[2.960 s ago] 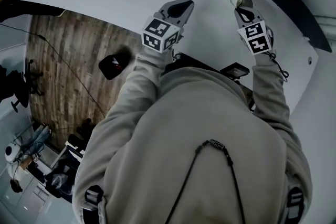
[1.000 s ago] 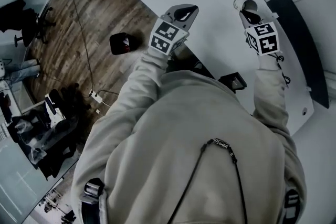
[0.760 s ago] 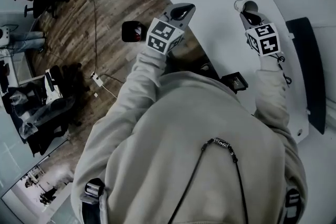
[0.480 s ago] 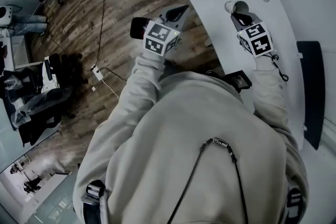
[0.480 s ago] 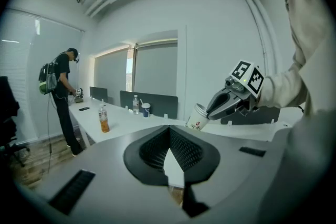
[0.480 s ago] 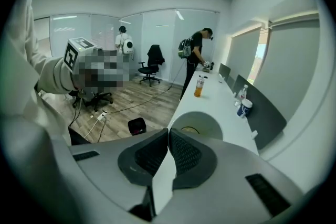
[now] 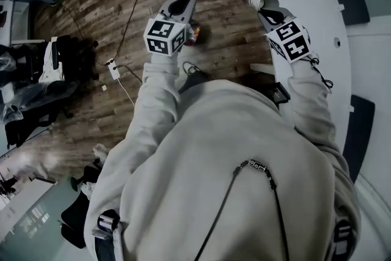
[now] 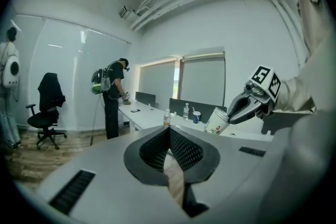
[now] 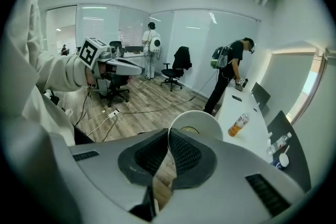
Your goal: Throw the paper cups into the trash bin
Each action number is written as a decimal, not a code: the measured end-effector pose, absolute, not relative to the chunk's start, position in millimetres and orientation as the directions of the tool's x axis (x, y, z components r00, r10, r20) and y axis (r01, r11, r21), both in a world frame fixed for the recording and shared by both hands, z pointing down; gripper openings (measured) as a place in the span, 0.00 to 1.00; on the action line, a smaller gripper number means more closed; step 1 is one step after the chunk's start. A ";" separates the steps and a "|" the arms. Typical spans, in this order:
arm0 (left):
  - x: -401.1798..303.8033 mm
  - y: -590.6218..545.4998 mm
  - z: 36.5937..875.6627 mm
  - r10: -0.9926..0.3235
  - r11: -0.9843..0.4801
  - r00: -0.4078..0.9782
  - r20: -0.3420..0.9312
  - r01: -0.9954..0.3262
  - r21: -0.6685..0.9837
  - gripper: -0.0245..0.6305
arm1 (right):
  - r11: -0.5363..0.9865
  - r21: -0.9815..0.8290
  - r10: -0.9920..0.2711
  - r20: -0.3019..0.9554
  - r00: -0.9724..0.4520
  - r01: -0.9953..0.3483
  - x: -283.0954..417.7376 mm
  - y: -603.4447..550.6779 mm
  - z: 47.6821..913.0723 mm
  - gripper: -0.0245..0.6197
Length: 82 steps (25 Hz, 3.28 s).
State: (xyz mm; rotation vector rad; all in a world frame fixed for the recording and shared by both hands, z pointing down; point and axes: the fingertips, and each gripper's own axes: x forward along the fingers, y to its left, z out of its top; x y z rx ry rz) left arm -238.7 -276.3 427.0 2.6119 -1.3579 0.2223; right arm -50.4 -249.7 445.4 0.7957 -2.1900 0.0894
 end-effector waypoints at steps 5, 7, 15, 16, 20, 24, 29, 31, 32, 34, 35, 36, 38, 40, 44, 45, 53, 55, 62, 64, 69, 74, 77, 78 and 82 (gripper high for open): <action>-330.2 -315.6 412.7 -0.822 -0.521 0.529 0.213 -0.848 0.095 0.04 | 0.844 0.171 -0.464 0.709 -0.531 -0.509 -135.7 -302.4 431.3 0.09; -356.9 -324.2 411.0 -0.823 -0.519 0.527 0.213 -0.849 0.094 0.04 | 0.857 0.183 -0.455 0.708 -0.540 -0.482 -167.9 -322.9 429.0 0.09; -429.3 -317.9 409.4 -0.848 -0.476 0.501 0.173 -0.864 0.164 0.04 | 0.919 0.162 -0.364 0.702 -0.612 -0.361 -274.1 -363.0 421.4 0.09; -436.1 -316.9 408.6 -0.851 -0.470 0.495 0.175 -0.867 0.167 0.04 | 0.926 0.153 -0.348 0.700 -0.624 -0.344 -283.7 -368.7 421.7 0.09; -469.7 -314.0 400.8 -0.883 -0.407 0.432 0.184 -0.899 0.160 0.04 | 0.950 0.145 -0.298 0.693 -0.657 -0.278 -319.1 -387.9 420.2 0.09; -501.2 -315.0 380.3 -0.914 -0.345 0.361 0.184 -0.932 0.116 0.04 | 0.965 0.109 -0.250 0.662 -0.707 -0.239 -358.4 -400.8 415.1 0.09; -514.0 -326.7 364.7 -0.936 -0.297 0.305 0.179 -0.952 0.068 0.04 | 0.975 0.111 -0.218 0.625 -0.750 -0.191 -384.8 -409.5 402.7 0.09; -510.9 -333.4 362.5 -0.937 -0.297 0.307 0.166 -0.951 0.085 0.04 | 0.977 0.112 -0.209 0.624 -0.753 -0.179 -386.4 -414.9 399.7 0.09; -507.5 -335.9 362.4 -0.937 -0.299 0.310 0.161 -0.950 0.091 0.04 | 0.978 0.117 -0.210 0.626 -0.751 -0.175 -385.1 -418.5 398.6 0.09; -502.8 -337.1 364.0 -0.935 -0.304 0.315 0.165 -0.949 0.088 0.04 | 0.978 0.124 -0.208 0.625 -0.752 -0.168 -385.4 -421.7 397.2 0.09; -502.7 -336.9 365.0 -0.934 -0.303 0.314 0.170 -0.949 0.085 0.04 | 0.979 0.123 -0.205 0.623 -0.755 -0.164 -386.6 -421.6 397.2 0.09; -503.6 -337.2 366.1 -0.934 -0.301 0.311 0.174 -0.950 0.084 0.04 | 0.980 0.119 -0.200 0.621 -0.757 -0.161 -387.3 -421.5 398.1 0.09; -505.0 -338.8 369.4 -0.938 -0.289 0.301 0.172 -0.953 0.096 0.04 | 0.982 0.110 -0.191 0.632 -0.752 -0.156 -384.0 -421.3 403.8 0.09; -505.9 -340.0 374.8 -0.942 -0.274 0.291 0.164 -0.954 0.119 0.04 | 0.984 0.102 -0.179 0.650 -0.738 -0.149 -378.6 -420.4 413.2 0.09; -504.8 -344.0 391.2 -0.938 -0.273 0.296 0.181 -0.952 0.139 0.04 | 0.991 0.063 -0.128 0.644 -0.754 -0.115 -377.7 -420.0 428.2 0.09; -503.3 -344.0 395.6 -0.934 -0.280 0.305 0.185 -0.949 0.146 0.04 | 0.994 0.051 -0.109 0.640 -0.761 -0.099 -378.1 -419.5 432.1 0.09; -520.4 -337.5 462.2 -0.923 -0.183 0.238 0.301 -0.963 0.199 0.04 | 0.999 -0.019 -0.011 0.684 -0.730 -0.033 -378.9 -418.8 486.2 0.09; -530.3 -335.4 483.8 -0.924 -0.132 0.199 0.326 -0.967 0.217 0.04 | 0.998 -0.049 0.010 0.695 -0.719 -0.033 -378.9 -424.8 507.7 0.09; -537.0 -314.8 543.2 -0.914 -0.063 0.177 0.366 -0.951 0.302 0.04 | 0.991 -0.129 0.128 0.738 -0.663 0.048 -396.1 -401.0 577.7 0.09; -531.4 -310.4 562.5 -0.908 -0.065 0.196 0.371 -0.939 0.337 0.04 | 0.980 -0.178 0.189 0.730 -0.657 0.084 -394.3 -390.5 604.3 0.09; -532.8 -289.7 634.2 -0.880 -0.025 0.195 0.433 -0.929 0.368 0.04 | 0.959 -0.251 0.281 0.748 -0.601 0.136 -386.4 -367.8 680.1 0.09; -519.5 -273.3 736.5 -0.843 -0.002 0.215 0.493 -0.918 0.396 0.04 | 0.945 -0.298 0.317 0.755 -0.574 0.130 -376.5 -346.9 766.7 0.09; -519.9 -271.2 794.3 -0.820 0.030 0.179 0.544 -0.935 0.352 0.04 | 0.937 -0.319 0.344 0.762 -0.548 0.143 -372.2 -335.2 825.5 0.09; -517.7 -270.0 812.3 -0.815 0.036 0.179 0.550 -0.934 0.356 0.04 | 0.932 -0.330 0.357 0.766 -0.534 0.150 -368.6 -329.5 845.2 0.09; -511.7 -282.3 880.8 -0.826 0.027 0.206 0.524 -0.915 0.402 0.04 | 0.925 -0.340 0.380 0.784 -0.492 0.171 -366.0 -325.0 926.0 0.09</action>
